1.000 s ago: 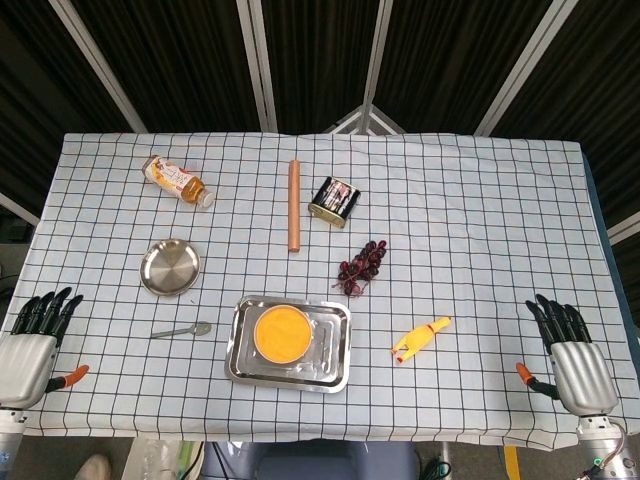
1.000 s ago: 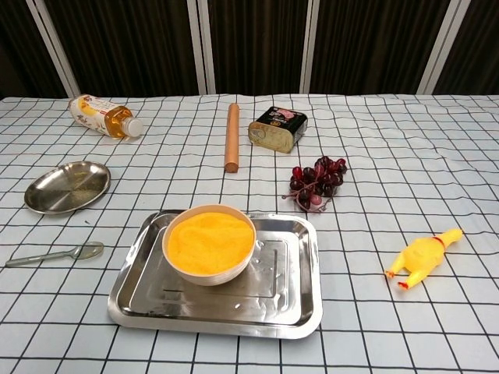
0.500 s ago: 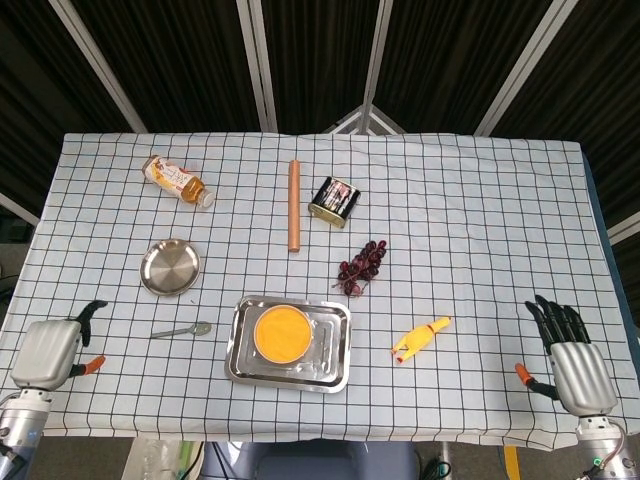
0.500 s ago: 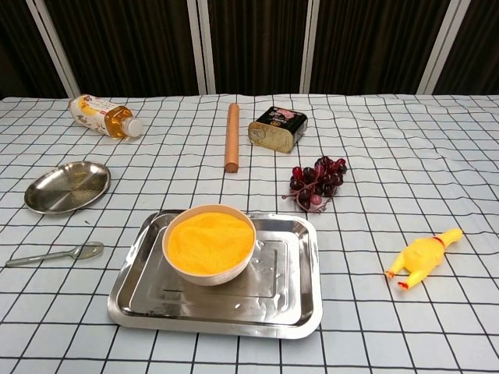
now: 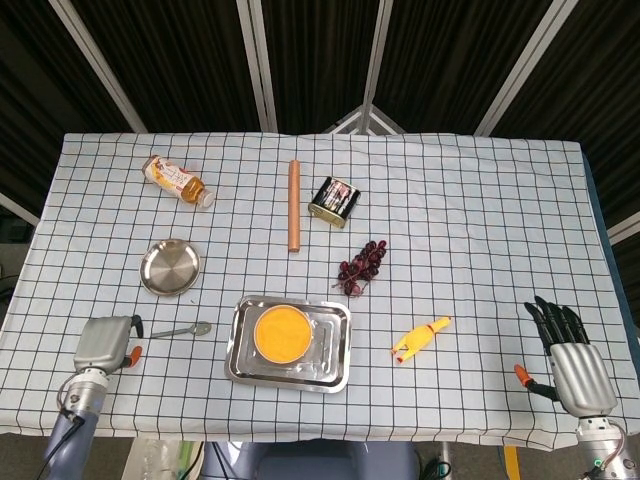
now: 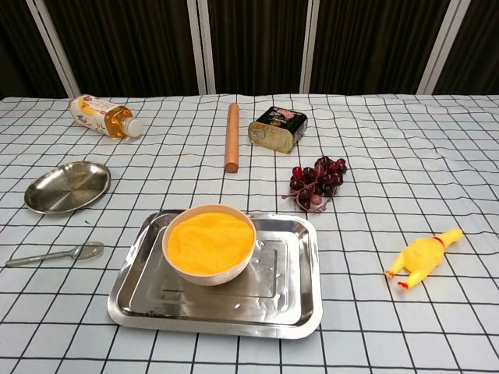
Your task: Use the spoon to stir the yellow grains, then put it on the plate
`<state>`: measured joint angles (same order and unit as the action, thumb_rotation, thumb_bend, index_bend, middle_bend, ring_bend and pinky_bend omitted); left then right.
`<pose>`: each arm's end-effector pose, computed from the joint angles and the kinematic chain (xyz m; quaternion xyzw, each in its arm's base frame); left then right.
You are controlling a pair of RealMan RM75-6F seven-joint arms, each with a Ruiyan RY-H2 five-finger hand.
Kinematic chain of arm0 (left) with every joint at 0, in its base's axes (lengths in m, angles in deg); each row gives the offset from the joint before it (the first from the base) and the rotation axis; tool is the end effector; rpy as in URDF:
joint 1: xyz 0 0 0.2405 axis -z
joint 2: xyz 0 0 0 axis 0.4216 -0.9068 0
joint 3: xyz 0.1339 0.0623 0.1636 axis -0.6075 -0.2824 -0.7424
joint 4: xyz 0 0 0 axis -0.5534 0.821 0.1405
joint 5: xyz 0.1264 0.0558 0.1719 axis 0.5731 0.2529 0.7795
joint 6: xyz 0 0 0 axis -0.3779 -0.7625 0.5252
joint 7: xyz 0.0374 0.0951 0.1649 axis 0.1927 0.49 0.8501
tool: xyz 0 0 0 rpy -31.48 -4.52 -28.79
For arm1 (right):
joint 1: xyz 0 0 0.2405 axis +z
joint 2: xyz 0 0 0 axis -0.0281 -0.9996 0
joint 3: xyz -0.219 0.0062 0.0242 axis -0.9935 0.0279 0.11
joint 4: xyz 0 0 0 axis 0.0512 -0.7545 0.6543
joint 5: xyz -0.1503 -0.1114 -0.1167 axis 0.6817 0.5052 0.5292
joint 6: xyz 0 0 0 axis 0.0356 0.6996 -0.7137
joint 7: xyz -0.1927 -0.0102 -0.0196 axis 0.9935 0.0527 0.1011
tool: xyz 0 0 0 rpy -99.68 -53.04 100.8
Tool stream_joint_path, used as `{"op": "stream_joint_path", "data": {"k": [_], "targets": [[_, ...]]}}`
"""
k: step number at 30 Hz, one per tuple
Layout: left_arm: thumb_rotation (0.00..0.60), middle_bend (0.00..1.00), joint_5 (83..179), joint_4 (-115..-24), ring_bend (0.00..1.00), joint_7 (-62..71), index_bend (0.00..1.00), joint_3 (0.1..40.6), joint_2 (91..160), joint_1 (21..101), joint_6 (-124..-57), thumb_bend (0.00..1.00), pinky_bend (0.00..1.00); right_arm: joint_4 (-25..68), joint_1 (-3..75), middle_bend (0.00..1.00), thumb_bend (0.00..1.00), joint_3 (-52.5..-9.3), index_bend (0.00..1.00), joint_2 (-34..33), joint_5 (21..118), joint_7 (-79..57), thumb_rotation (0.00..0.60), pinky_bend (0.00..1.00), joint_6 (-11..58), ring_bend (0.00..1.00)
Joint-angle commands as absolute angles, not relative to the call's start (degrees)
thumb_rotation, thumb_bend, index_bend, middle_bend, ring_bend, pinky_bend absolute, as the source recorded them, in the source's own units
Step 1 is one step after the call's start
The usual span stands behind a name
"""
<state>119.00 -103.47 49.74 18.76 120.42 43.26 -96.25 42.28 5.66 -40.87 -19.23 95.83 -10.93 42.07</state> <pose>-0.2355 0.2599 0.0062 -0.6577 -0.4727 -0.1766 0.5593 -0.2728 -0.2134 0.1084 0.6081 -0.4281 0.3920 0.5415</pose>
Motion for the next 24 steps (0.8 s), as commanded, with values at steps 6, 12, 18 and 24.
{"op": "stream_joint_path", "data": {"k": [6,12,18,24], "targets": [[0.600,1.00,112.7,-102.2,1.00,53.5,0.45,20.4,124.1,46.7,-97.6,0.52,1.00,42.4,5.7,0.00,0.32,-40.9,0.00,-19.3,95.9,-11.1,0.600,0.00,42.0,0.00],[0.600,1.00,110.7,-100.7,1.00,53.9,0.45,20.6,125.3,48.0,-98.4,0.53,1.00,42.5,5.7,0.00,0.32,-41.0,0.00,-19.3,95.9,-11.1,0.600,0.00,41.9,0.00],[0.600,1.00,110.0,-98.6,1.00,53.7,0.45,20.2,127.0,48.9,-99.1,0.53,1.00,42.6,5.7,0.00,0.32,-41.0,0.00,-19.2,95.9,-11.2,0.600,0.00,41.8,0.00],[0.600,1.00,110.3,-96.3,1.00,53.4,0.46,19.5,129.2,49.8,-100.1,0.53,1.00,42.6,5.7,0.00,0.32,-41.0,0.00,-19.3,95.9,-11.2,0.600,0.00,41.8,0.00]]}}
